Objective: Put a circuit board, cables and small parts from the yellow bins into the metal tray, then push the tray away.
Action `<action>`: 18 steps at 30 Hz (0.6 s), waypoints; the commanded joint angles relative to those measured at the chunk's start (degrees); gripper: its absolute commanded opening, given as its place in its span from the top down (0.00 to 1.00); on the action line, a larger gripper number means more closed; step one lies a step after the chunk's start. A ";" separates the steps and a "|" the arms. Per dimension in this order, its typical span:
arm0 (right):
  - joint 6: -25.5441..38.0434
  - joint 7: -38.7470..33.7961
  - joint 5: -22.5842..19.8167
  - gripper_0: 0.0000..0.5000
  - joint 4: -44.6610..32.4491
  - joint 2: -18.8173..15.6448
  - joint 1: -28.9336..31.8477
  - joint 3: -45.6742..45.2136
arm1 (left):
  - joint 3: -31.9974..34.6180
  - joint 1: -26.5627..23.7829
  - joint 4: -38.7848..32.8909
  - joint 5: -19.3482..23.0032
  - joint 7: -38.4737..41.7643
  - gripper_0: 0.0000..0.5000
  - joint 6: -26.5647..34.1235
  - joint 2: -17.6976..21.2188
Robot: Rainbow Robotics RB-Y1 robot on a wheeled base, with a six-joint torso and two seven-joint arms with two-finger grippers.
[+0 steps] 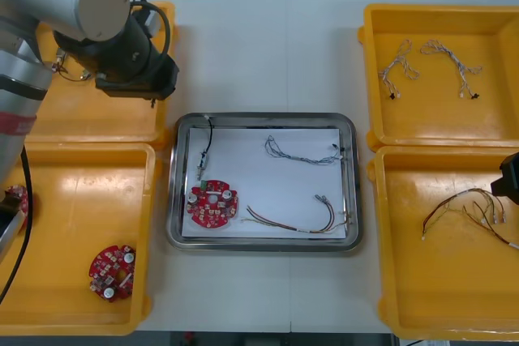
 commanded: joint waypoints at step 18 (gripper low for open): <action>0.17 0.13 0.03 0.00 -0.29 0.63 0.70 -1.75 | -15.20 -2.89 -9.48 -5.94 17.34 1.00 1.09 -2.77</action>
